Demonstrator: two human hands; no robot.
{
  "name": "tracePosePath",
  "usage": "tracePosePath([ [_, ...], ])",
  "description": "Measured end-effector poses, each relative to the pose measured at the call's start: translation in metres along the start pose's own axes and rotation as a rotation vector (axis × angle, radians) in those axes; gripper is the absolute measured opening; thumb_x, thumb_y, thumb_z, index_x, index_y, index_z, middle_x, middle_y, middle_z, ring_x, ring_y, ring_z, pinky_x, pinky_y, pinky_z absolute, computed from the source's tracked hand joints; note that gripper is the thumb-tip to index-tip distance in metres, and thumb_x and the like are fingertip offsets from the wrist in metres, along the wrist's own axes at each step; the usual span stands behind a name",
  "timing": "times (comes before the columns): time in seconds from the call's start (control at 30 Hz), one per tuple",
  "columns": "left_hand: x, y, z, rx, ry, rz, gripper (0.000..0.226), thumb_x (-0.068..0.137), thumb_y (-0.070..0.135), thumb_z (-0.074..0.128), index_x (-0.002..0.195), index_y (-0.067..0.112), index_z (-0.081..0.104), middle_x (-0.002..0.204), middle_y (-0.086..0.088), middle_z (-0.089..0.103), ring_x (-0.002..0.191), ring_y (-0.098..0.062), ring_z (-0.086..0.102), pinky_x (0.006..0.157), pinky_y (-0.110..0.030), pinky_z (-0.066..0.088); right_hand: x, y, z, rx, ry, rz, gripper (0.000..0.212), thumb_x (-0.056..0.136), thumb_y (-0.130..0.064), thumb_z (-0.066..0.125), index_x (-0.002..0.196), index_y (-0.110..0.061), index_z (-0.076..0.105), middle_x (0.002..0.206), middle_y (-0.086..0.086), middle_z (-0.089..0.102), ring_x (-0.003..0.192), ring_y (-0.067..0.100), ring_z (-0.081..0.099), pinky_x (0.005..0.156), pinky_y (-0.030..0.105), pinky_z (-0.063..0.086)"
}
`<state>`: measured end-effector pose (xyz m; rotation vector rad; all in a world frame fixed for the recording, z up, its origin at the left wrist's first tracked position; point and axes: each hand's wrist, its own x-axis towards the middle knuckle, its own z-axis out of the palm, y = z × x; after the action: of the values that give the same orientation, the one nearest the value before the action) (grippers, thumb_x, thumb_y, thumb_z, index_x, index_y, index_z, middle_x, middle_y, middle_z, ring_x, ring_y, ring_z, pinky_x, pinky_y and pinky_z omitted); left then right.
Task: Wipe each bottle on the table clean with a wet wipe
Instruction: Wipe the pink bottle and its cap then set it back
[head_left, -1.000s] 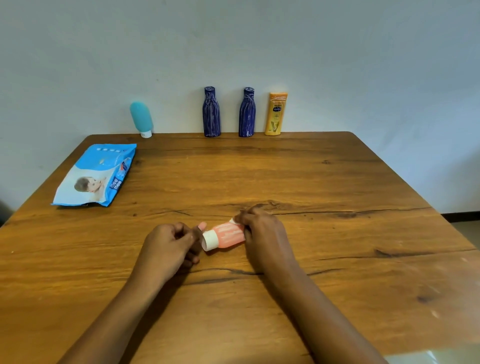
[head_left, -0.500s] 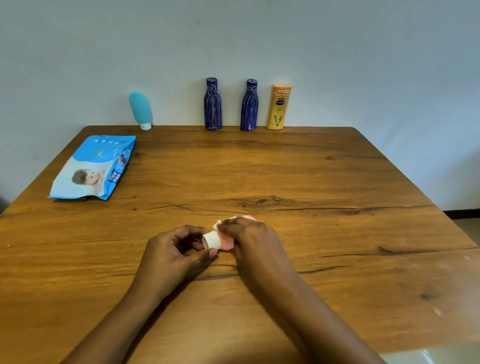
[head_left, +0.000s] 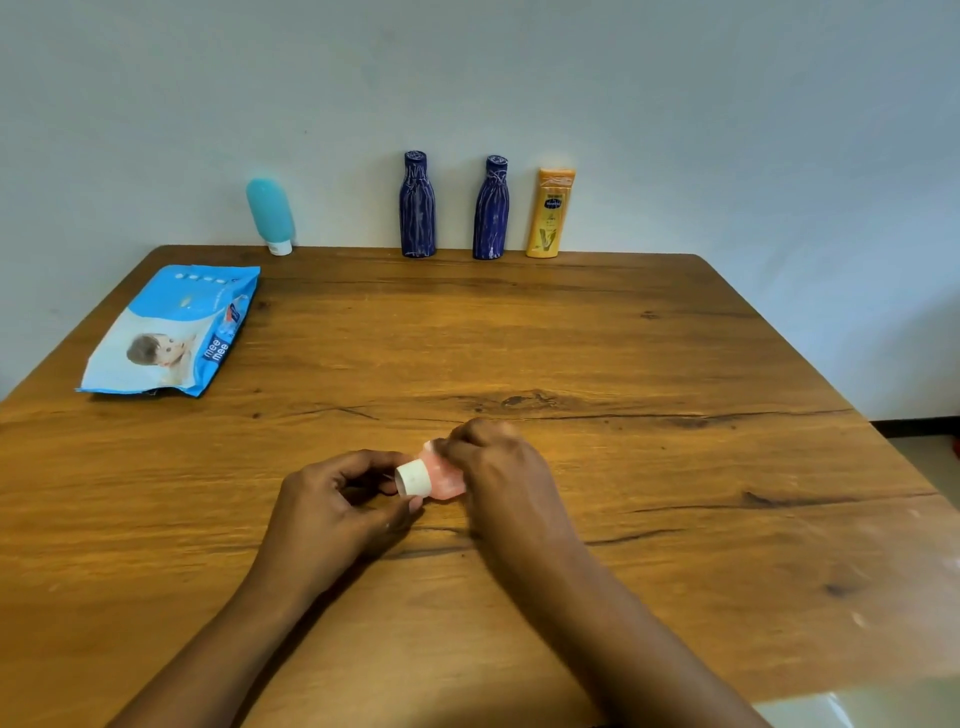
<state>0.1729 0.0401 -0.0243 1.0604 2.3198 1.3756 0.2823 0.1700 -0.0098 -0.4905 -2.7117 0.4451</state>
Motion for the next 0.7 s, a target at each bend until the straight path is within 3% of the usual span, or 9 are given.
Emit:
tracePosePath([
  [0.17, 0.001, -0.001, 0.001, 0.027, 0.005, -0.012, 0.042, 0.064, 0.016, 0.084, 0.101, 0.029, 0.069, 0.095, 0.019, 0.067, 0.089, 0.011, 0.059, 0.069, 0.001, 0.043, 0.014, 0.028, -0.004, -0.029, 0.036, 0.190, 0.038, 0.090, -0.006, 0.051, 0.125, -0.020, 0.058, 0.115, 0.001, 0.059, 0.102, 0.017, 0.053, 0.084, 0.025, 0.039],
  [0.37, -0.001, 0.000, 0.001, -0.007, 0.010, -0.023, 0.040, 0.063, 0.014, 0.083, 0.098, 0.027, 0.069, 0.084, 0.015, 0.069, 0.083, 0.006, 0.063, 0.068, -0.004, 0.046, -0.009, -0.021, 0.003, 0.078, 0.010, -0.011, 0.040, 0.086, -0.006, 0.060, 0.124, -0.016, 0.058, 0.117, 0.001, 0.058, 0.104, 0.017, 0.049, 0.081, 0.031, 0.050],
  [0.53, 0.002, -0.001, 0.002, 0.018, 0.020, -0.059, 0.041, 0.065, 0.019, 0.083, 0.100, 0.033, 0.066, 0.087, 0.019, 0.066, 0.085, 0.012, 0.059, 0.065, -0.002, 0.045, -0.003, 0.023, -0.002, 0.041, 0.106, 0.210, 0.040, 0.090, -0.003, 0.050, 0.127, -0.017, 0.056, 0.114, 0.003, 0.060, 0.102, 0.017, 0.053, 0.086, 0.027, 0.044],
  [0.7, 0.002, -0.002, 0.001, -0.039, 0.019, -0.062, 0.033, 0.065, 0.014, 0.083, 0.094, 0.026, 0.070, 0.077, 0.009, 0.072, 0.076, 0.001, 0.066, 0.065, -0.007, 0.049, -0.017, -0.020, 0.003, 0.105, 0.048, 0.002, 0.034, 0.086, -0.004, 0.061, 0.118, -0.016, 0.062, 0.111, 0.002, 0.061, 0.098, 0.016, 0.055, 0.077, 0.028, 0.052],
])
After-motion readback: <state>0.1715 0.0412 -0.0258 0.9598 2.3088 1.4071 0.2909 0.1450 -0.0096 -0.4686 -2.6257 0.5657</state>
